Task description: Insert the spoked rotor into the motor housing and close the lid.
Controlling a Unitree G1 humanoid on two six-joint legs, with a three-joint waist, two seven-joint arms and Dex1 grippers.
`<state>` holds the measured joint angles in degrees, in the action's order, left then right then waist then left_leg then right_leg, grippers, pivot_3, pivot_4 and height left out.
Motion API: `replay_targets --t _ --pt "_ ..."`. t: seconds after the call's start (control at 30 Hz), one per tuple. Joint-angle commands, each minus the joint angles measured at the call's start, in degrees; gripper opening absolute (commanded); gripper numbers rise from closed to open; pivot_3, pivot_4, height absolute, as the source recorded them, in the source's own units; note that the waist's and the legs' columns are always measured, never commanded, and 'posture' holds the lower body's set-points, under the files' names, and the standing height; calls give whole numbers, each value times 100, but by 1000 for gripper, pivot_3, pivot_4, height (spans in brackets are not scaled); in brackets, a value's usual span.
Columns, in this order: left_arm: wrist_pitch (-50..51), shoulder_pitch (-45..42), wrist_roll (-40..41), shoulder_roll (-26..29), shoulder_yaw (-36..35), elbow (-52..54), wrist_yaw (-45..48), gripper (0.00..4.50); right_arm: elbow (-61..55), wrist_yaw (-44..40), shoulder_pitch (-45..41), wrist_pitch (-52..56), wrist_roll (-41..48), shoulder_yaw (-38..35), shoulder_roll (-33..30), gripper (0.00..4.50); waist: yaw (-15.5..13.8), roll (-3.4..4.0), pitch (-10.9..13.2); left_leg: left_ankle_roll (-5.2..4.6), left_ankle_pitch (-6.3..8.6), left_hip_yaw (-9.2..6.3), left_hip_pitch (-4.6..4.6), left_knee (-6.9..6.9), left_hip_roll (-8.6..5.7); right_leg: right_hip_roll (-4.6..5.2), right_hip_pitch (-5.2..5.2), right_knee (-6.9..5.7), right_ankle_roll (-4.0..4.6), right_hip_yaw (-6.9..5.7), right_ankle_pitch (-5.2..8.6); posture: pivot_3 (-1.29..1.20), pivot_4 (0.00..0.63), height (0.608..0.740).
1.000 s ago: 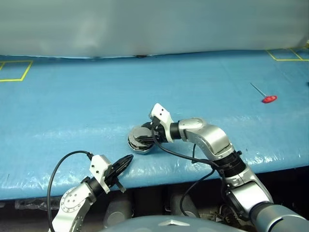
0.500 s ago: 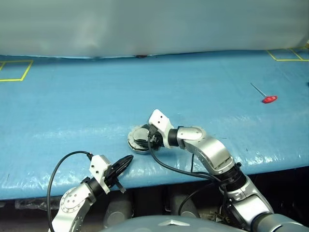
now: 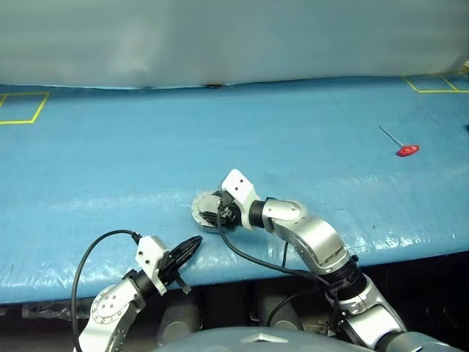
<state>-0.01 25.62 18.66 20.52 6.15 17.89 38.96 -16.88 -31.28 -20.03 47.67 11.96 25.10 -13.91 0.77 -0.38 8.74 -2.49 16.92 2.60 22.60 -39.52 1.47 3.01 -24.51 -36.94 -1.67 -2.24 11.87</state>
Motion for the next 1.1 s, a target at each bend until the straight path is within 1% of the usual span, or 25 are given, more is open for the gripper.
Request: replay_targets --t 0.03,0.17,0.5,0.67,0.9,1.1 --pt "-33 7 66 36 30 188 72 0 2 -108 173 -216 -133 258 -166 3051 0 1 -5 0 0 0 0 0 0 0 0 0 0 0 0 0 150 740" --pt "-38 1 70 40 23 175 101 0 104 -161 229 -333 -204 343 -296 3051 -6 -2 -20 0 0 0 -1 0 -1 0 1 1 7 0 5 0 150 740" --pt "-18 20 77 32 -8 182 118 0 397 -193 358 -648 -358 369 -257 3051 -11 -3 -55 -1 1 -1 -5 0 -1 0 4 2 18 0 11 0 150 740" --pt "-20 40 81 26 -8 185 121 0 416 -162 375 -609 -408 370 -178 3051 -10 -5 -62 -1 1 -1 -9 0 -1 0 7 2 19 0 12 0 150 740" --pt "-14 39 79 15 12 181 122 0 483 -212 346 -717 -623 509 -276 3051 -8 -3 -64 -1 1 -1 -12 0 0 1 6 2 19 0 13 0 150 740" --pt "4 33 80 10 33 179 127 0 500 -119 338 -532 -605 466 -188 3051 -8 -4 -67 -1 1 -1 -15 0 0 1 7 1 19 0 13 0 150 740"
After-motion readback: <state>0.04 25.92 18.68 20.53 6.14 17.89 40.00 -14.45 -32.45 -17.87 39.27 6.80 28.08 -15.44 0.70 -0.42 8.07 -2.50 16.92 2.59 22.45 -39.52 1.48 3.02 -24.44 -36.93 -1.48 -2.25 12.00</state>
